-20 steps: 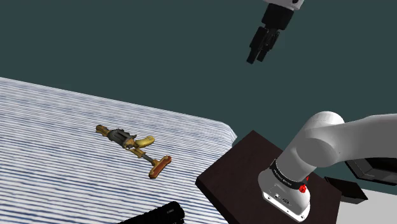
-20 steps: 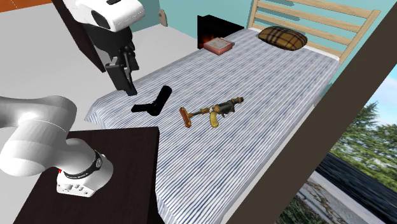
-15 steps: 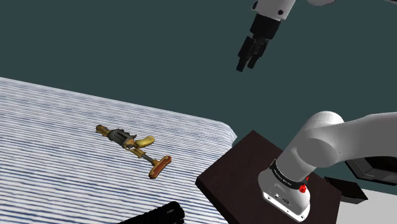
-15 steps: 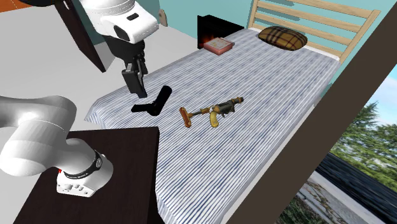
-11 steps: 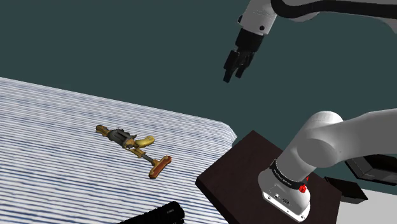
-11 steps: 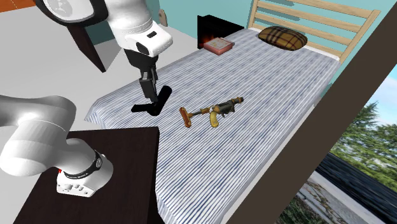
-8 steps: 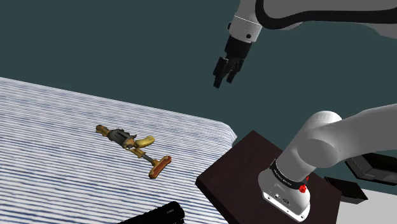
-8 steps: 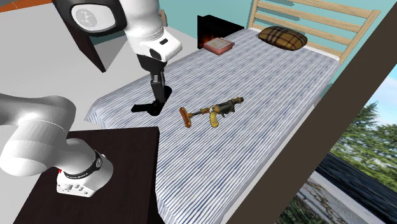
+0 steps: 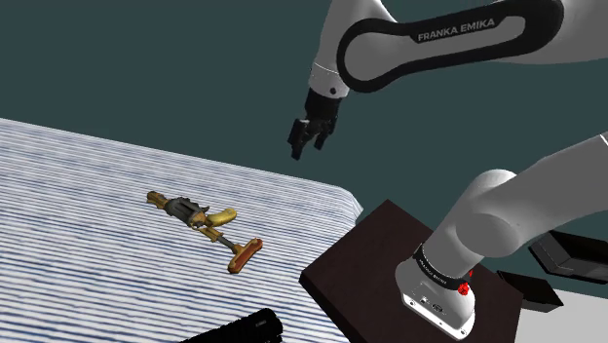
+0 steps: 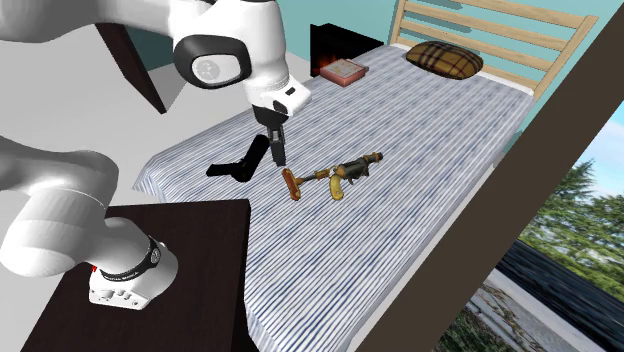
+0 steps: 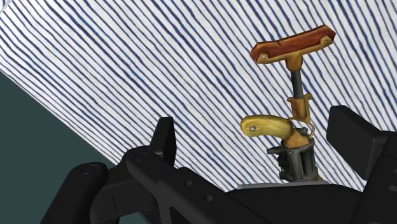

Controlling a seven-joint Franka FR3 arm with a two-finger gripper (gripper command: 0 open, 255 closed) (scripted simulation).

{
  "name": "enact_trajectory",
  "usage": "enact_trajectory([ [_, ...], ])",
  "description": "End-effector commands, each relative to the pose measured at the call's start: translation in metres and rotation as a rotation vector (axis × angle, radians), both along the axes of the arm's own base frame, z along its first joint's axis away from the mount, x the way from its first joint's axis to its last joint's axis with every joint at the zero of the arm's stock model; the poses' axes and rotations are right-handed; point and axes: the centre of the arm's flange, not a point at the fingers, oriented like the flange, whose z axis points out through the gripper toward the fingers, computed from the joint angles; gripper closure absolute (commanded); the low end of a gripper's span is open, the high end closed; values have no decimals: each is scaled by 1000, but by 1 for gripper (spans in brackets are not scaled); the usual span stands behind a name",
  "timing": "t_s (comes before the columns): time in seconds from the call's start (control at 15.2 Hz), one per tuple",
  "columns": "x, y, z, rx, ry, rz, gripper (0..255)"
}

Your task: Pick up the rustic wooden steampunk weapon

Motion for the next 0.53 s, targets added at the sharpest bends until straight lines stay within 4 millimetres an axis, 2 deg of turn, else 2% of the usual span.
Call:
enact_trajectory([
  [0.0, 9, 15, -21, -2, -1, 0, 0],
  [0.46, 46, 64, -91, -10, 3, 2, 0],
])
